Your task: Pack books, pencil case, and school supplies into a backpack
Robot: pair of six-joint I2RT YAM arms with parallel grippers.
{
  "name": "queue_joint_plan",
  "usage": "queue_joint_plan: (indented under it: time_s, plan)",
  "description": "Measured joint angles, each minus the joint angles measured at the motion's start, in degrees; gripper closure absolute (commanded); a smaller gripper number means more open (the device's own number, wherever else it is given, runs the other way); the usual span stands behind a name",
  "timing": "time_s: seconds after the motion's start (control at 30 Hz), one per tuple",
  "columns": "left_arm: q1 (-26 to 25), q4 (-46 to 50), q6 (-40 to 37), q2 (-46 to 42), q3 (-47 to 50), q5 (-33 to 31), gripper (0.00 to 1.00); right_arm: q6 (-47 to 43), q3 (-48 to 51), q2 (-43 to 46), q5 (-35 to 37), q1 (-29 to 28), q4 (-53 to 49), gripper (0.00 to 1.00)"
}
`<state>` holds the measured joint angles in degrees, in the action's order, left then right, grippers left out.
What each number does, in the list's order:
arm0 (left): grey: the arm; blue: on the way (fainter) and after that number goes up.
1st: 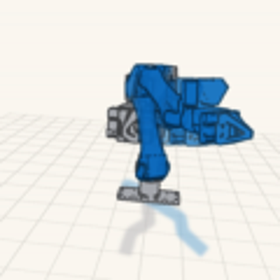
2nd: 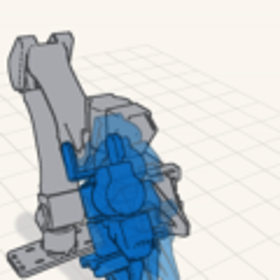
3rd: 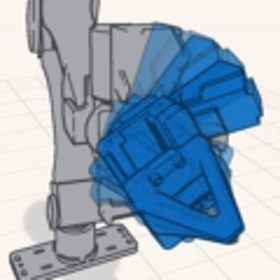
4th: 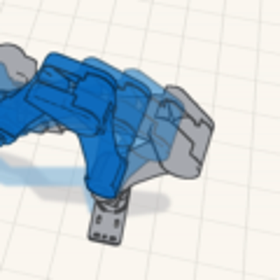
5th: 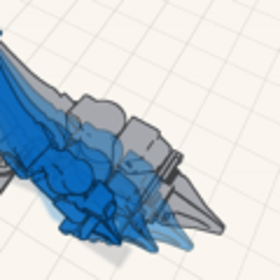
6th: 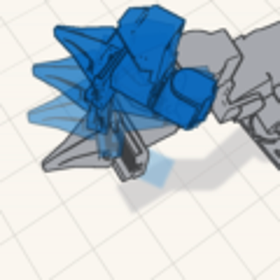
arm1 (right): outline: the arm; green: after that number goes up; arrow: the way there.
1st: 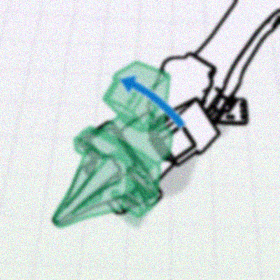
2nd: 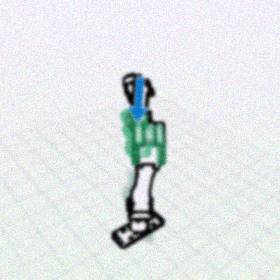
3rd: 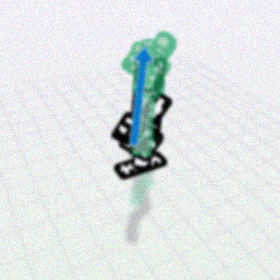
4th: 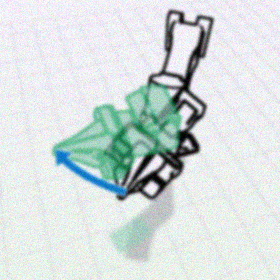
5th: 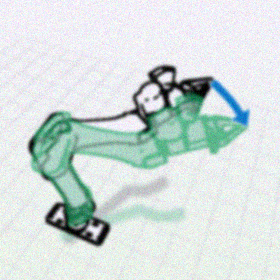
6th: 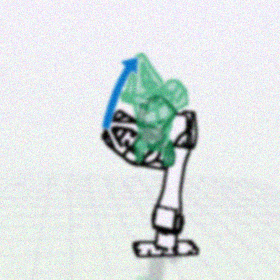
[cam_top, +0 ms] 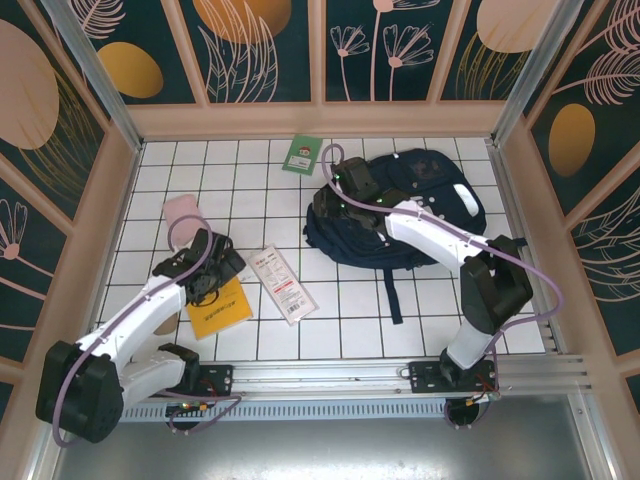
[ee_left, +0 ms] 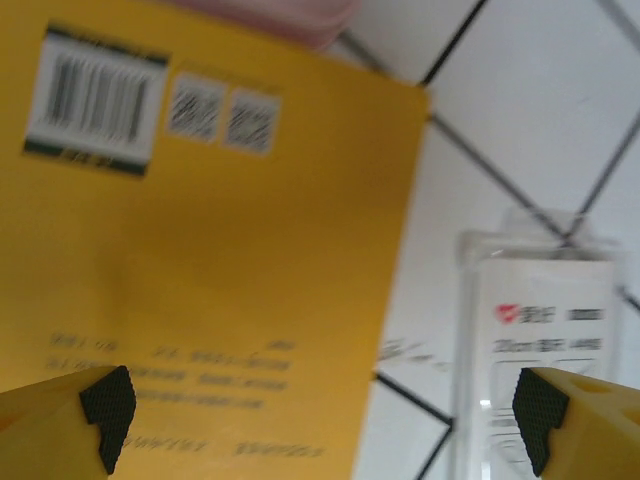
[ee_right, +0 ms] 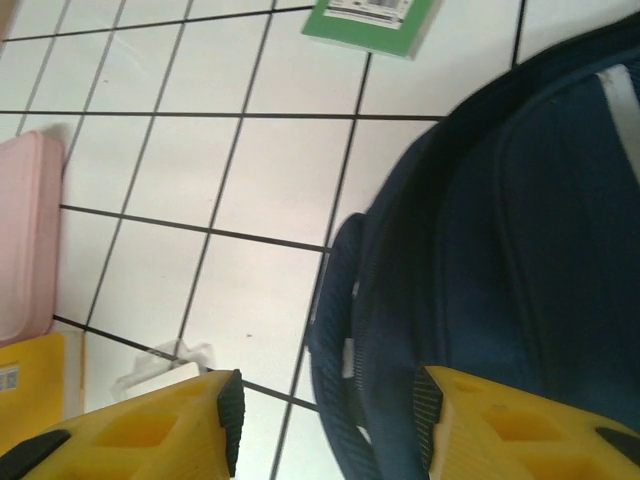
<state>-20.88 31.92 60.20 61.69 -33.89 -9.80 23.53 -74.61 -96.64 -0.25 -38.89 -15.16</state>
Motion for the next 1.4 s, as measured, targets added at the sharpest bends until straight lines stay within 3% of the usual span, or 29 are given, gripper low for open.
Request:
queue_joint_plan:
  time_s: [0.2, 0.3, 0.47, 0.6, 0.83, 1.07, 1.4]
  plan:
    - [0.1, -6.7, 1.8, 0.0, 6.5, 4.2, 0.04, 1.0, 0.0, -1.4, -1.2, -1.4, 1.6, 0.47]
    - [0.3, -15.0, 1.8, 2.7, 6.4, 7.7, 0.04, 1.1, 0.0, -1.9, -1.8, -1.8, 1.9, 0.47]
    - [0.3, -25.8, 0.9, 13.0, 1.8, 12.7, 0.04, 1.6, 0.0, -2.0, -2.9, -2.3, 2.4, 0.47]
    - [0.3, -28.3, -1.0, 19.3, -3.3, 14.0, 0.03, 2.4, -1.0, -3.6, -4.0, -3.0, 2.9, 0.47]
    - [0.3, -26.9, -4.3, 22.7, -11.2, 13.4, 0.01, 3.0, -2.5, -8.5, -6.3, -5.3, 5.1, 0.47]
    - [0.3, -20.1, -5.1, 18.4, -12.9, 7.7, 0.01, 3.8, -6.0, -14.8, -8.9, -5.9, 6.4, 0.47]
    - [1.4, -18.0, -3.8, 7.5, -2.0, 0.7, 0.01, 3.8, -13.5, -23.7, -11.8, -7.2, 6.8, 0.49]
